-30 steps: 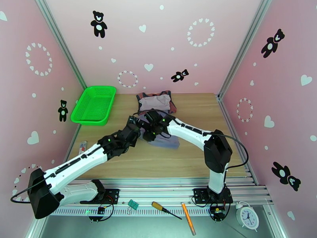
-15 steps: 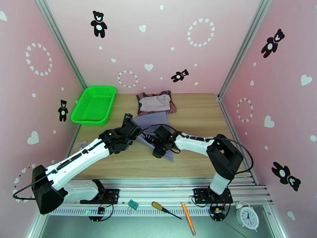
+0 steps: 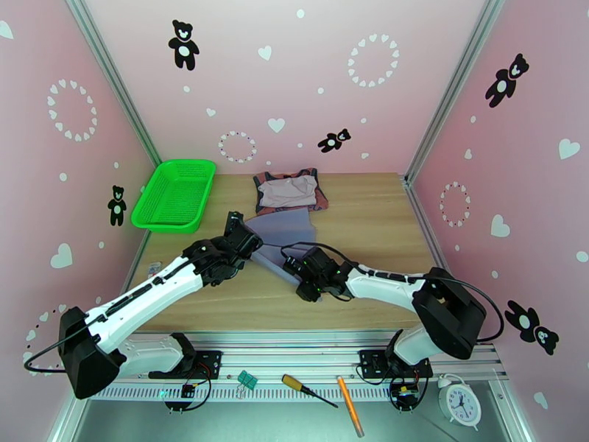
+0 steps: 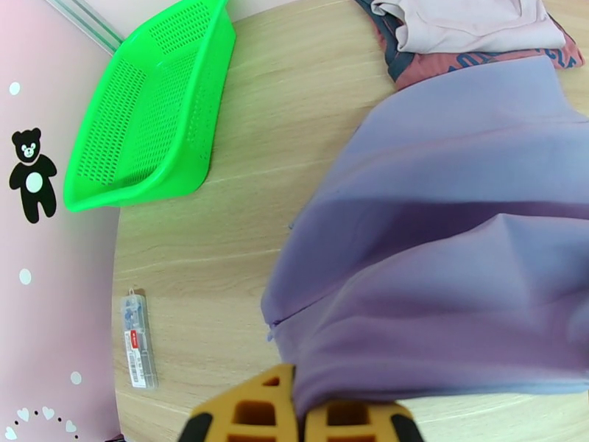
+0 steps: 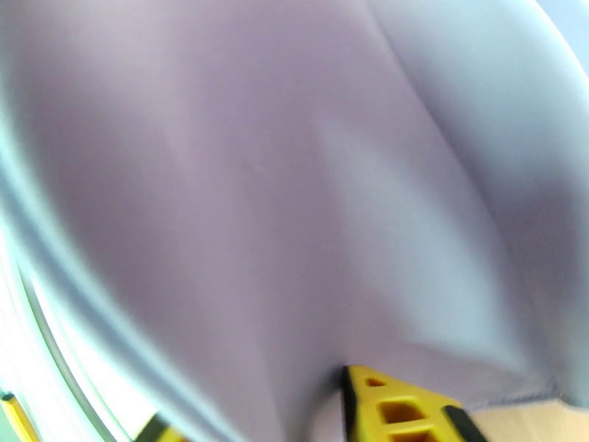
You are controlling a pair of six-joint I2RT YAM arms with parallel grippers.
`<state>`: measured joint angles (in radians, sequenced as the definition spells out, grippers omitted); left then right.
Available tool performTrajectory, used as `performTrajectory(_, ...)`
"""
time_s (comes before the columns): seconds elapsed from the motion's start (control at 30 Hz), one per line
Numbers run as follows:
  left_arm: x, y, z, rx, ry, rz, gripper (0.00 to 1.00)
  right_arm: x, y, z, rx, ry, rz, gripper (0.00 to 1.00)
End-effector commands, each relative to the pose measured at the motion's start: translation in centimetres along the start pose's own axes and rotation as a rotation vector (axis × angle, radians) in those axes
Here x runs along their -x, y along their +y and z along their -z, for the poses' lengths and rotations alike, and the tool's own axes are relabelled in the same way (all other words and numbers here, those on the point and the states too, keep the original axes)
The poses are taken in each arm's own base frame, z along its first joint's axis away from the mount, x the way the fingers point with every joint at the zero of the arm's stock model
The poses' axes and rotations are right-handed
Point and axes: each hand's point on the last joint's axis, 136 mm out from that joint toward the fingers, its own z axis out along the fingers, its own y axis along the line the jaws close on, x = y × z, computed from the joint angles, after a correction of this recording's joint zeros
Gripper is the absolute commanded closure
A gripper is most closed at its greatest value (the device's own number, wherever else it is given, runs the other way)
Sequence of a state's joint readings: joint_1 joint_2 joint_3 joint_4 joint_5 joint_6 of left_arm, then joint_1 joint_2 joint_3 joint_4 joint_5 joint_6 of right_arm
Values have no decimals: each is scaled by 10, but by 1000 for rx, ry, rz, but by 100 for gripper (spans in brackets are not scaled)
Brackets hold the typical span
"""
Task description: Fold and stack the mixed laundry pile
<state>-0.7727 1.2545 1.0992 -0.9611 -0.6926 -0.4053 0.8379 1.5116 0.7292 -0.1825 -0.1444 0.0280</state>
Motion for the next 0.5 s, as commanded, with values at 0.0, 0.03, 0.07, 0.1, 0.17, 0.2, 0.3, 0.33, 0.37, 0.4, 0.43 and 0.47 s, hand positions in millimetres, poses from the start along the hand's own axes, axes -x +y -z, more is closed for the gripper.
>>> performTrajectory(0.0, 0, 9, 3, 13, -9, 27, 100, 3, 0, 2, -14, -40, -35, 90)
performTrajectory(0.03, 1, 9, 3, 11, -10, 27, 100, 3, -1, 2, -22, -42, -40, 100)
performTrajectory(0.07, 2, 9, 4, 9, -11, 28, 100, 1, -3, 3, -33, -42, -45, 100)
performTrajectory(0.1, 3, 9, 4, 6, -14, 31, 100, 2, -5, 5, -44, -46, -47, 100)
performTrajectory(0.17, 6, 10, 7, 0, -15, 37, 100, 8, -9, 19, -82, -57, -36, 100)
performTrajectory(0.2, 10, 11, 10, -10, -19, 48, 100, 14, -13, 34, -113, -60, -20, 100)
performTrajectory(0.3, 26, 12, 29, -59, -31, 74, 100, 39, -27, 97, -234, -70, 62, 100)
performTrajectory(0.33, 35, 14, 39, -85, -40, 87, 100, 49, -31, 127, -281, -87, 95, 100)
performTrajectory(0.37, 43, 15, 49, -110, -49, 95, 100, 59, -35, 154, -323, -108, 122, 100)
performTrajectory(0.4, 52, 17, 61, -144, -62, 104, 100, 68, -38, 186, -368, -132, 153, 100)
performTrajectory(0.43, 60, 17, 73, -185, -74, 108, 100, 78, -41, 218, -414, -160, 180, 100)
performTrajectory(0.47, 68, 17, 84, -223, -86, 107, 100, 85, -43, 244, -455, -182, 202, 100)
